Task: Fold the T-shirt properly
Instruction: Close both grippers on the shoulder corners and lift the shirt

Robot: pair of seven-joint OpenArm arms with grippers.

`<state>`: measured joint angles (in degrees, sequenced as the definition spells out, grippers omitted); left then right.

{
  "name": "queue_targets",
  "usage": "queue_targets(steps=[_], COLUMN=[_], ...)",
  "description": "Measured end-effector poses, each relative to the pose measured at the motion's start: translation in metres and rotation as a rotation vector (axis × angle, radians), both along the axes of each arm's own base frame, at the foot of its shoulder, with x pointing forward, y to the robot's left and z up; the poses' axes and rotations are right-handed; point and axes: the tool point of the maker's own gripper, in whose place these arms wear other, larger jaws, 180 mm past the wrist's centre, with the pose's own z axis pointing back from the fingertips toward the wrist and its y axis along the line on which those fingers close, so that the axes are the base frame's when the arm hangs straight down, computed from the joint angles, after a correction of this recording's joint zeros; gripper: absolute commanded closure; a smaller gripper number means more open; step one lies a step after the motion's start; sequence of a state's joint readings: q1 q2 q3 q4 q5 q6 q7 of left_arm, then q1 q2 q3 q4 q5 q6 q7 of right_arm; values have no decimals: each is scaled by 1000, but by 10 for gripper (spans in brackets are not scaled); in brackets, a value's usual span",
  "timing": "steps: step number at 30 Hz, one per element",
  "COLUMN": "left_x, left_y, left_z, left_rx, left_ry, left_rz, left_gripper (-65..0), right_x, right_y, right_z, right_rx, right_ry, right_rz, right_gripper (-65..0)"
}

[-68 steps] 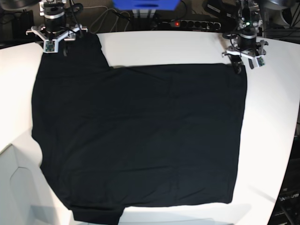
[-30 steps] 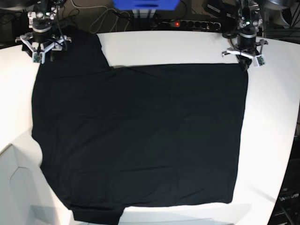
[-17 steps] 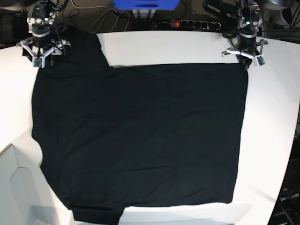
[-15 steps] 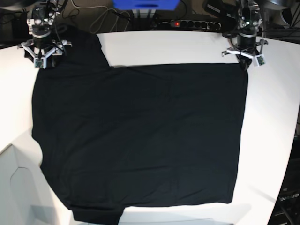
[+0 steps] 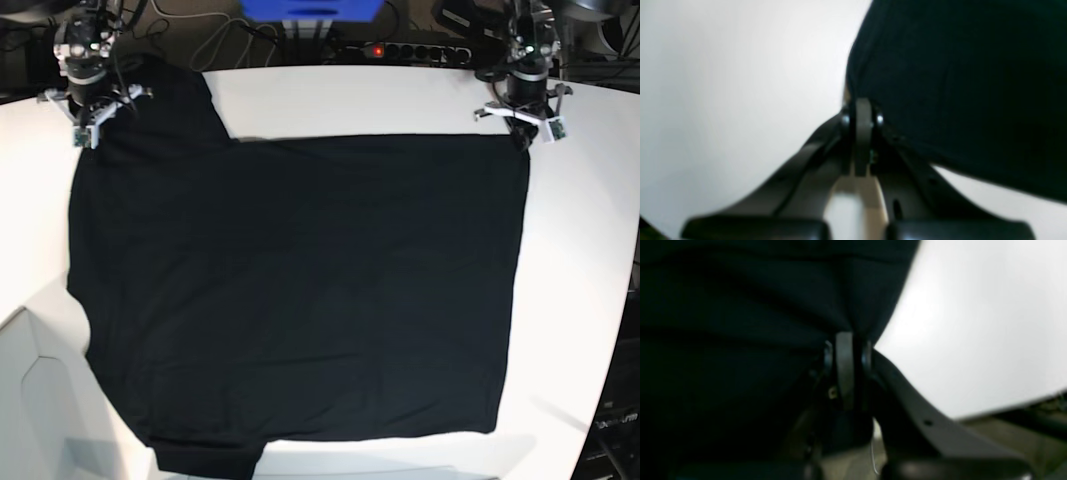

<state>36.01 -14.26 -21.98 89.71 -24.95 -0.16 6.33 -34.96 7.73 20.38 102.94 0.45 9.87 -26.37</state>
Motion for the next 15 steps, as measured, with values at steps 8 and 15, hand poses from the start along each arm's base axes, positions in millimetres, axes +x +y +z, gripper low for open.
queue_targets(steps=[8, 15], left_x=[9, 17], left_y=[9, 5], left_z=[27, 38], left_rx=[25, 31], left_ry=[-79, -110], left_rz=[36, 20], left_gripper=[0, 0], right_x=[28, 38], right_y=[2, 4], right_z=[50, 60], right_rx=[-44, -52], right_ry=[-138, -173], right_rz=[34, 43], right_gripper=[0, 0])
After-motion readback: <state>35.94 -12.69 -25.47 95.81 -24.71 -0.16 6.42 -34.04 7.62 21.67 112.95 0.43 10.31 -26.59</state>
